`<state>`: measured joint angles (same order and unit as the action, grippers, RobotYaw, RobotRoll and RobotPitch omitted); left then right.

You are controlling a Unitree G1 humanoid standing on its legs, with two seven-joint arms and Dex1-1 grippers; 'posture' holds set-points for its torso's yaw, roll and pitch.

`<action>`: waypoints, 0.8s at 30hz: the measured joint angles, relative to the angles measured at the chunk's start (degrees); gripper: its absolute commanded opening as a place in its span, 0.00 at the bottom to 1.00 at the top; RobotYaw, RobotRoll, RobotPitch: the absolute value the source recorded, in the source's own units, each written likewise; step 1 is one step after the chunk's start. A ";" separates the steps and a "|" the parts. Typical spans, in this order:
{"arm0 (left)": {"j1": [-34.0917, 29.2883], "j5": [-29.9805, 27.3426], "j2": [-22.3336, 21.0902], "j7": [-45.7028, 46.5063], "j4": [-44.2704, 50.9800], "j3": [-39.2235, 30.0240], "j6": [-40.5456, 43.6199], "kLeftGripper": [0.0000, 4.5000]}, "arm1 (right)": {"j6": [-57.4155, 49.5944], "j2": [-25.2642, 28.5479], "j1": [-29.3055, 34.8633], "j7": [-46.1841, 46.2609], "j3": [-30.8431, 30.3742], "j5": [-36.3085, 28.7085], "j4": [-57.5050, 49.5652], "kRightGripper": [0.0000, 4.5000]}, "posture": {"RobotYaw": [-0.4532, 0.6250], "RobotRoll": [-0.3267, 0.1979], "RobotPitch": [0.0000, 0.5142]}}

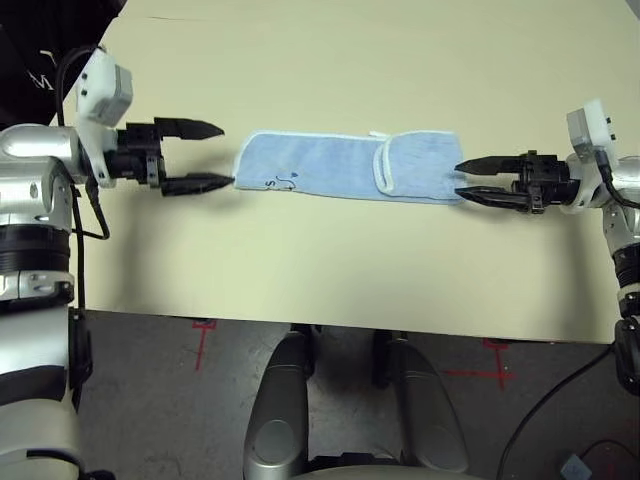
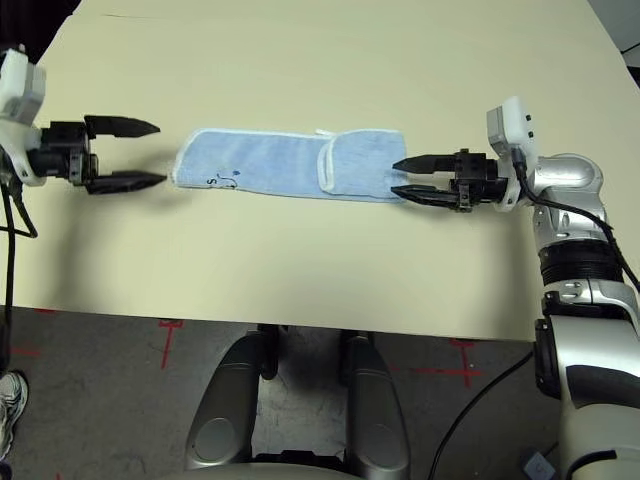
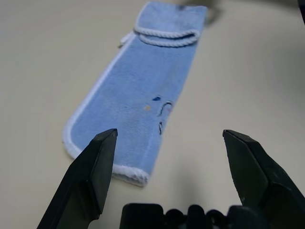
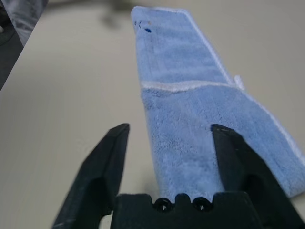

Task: Fold the towel and set it aside.

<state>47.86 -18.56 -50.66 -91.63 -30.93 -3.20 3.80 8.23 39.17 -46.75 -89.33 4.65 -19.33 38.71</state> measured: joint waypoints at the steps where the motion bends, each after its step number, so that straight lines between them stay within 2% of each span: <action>1: -0.53 0.10 -0.63 -0.07 0.17 0.40 1.21 1.00 | -0.33 -0.06 0.00 0.07 0.00 -0.08 -0.65 0.99 | 0.53 0.62 0.66; 4: -1.30 0.48 -3.06 1.13 0.83 1.57 12.00 1.00 | -1.60 -0.08 0.18 0.29 0.01 -0.28 -2.84 0.99 | 0.51 0.62 0.66; 9: 1.74 -2.00 -3.48 8.15 1.39 1.81 42.92 1.00 | -2.83 -0.06 0.96 0.82 0.02 -0.93 -5.27 0.99 | 0.51 0.62 0.65; 12: 4.20 -4.37 -3.53 9.05 2.87 2.42 55.61 1.00 | -3.20 -0.05 1.34 1.02 0.02 -1.21 -5.88 0.99 | 0.51 0.62 0.65; 19: 6.96 -8.81 -1.47 13.84 3.00 3.33 74.16 1.00 | -3.76 0.11 1.80 1.79 0.03 -1.45 -7.45 0.99 | 0.49 0.62 0.66; 24: 8.53 -10.29 -1.47 17.70 1.42 3.27 80.16 1.00 | -4.53 0.55 2.67 2.21 0.03 -1.67 -8.52 0.99 | 0.48 0.62 0.67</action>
<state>56.39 -28.84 -52.13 -73.93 -29.51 0.07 83.96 3.69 39.73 -44.08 -87.12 4.68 -21.00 30.19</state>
